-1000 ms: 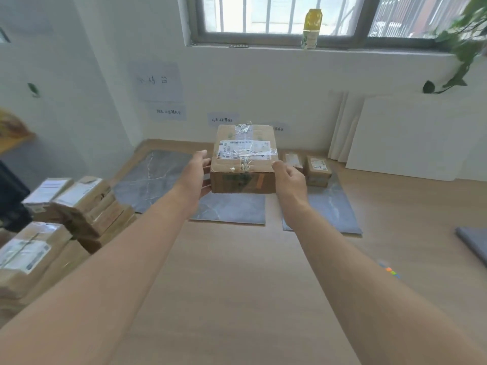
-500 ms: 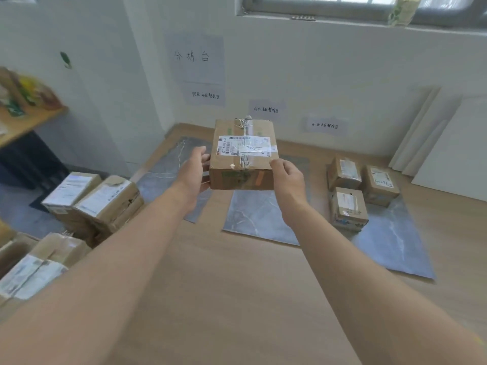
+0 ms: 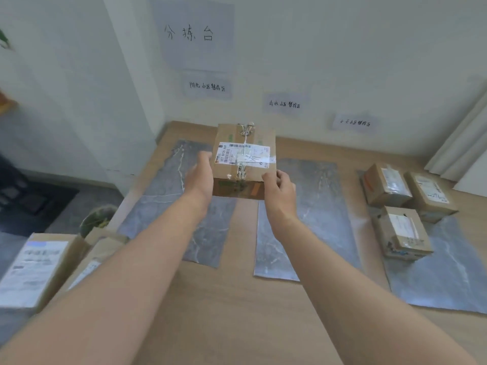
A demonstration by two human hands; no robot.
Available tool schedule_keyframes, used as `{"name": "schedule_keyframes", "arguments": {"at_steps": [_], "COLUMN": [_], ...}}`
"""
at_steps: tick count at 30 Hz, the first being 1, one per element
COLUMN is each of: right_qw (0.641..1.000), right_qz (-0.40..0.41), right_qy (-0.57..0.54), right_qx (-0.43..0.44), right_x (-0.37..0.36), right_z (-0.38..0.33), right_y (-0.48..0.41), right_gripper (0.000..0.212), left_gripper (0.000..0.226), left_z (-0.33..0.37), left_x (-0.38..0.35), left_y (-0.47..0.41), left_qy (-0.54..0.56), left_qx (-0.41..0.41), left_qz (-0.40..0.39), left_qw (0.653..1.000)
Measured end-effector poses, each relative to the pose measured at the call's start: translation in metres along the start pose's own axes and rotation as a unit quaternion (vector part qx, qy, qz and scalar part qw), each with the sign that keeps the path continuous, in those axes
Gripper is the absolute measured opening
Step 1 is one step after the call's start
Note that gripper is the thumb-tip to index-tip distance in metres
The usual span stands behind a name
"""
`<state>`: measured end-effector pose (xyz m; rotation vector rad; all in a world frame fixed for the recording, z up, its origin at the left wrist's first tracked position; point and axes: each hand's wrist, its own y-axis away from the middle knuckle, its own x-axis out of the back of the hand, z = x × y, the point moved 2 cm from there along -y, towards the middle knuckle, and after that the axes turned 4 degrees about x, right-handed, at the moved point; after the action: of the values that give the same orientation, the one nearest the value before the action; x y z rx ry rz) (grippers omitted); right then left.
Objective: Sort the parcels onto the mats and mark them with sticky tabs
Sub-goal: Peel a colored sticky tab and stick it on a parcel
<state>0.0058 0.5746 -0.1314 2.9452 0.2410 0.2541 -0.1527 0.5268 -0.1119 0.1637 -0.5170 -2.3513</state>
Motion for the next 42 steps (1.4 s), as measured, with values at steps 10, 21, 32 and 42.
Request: {"name": "schedule_keyframes", "arguments": {"at_steps": [10, 21, 32, 42], "right_qw": [0.993, 0.995, 0.998, 0.999], "right_qz": [-0.098, -0.079, -0.039, -0.035], "right_qy": [0.022, 0.050, 0.022, -0.034], "right_qx": [-0.054, -0.037, -0.037, 0.008], "right_x": [-0.080, -0.126, -0.117, -0.066], "right_z": [0.063, 0.154, 0.141, 0.026], "right_y": [-0.108, -0.193, -0.173, -0.113], "right_gripper": [0.023, 0.045, 0.071, 0.055], "left_gripper": [0.064, 0.059, 0.044, 0.035], "left_z": [-0.040, -0.111, -0.096, -0.009], "left_x": [-0.002, -0.028, -0.033, -0.037], "left_y": [-0.147, -0.256, -0.235, -0.126], "left_qy": [-0.032, -0.060, -0.056, 0.043], "left_qx": [0.083, 0.072, 0.031, 0.037], "left_qz": [0.094, 0.166, 0.213, 0.127], "left_qw": [0.992, 0.982, 0.975, 0.990]}}
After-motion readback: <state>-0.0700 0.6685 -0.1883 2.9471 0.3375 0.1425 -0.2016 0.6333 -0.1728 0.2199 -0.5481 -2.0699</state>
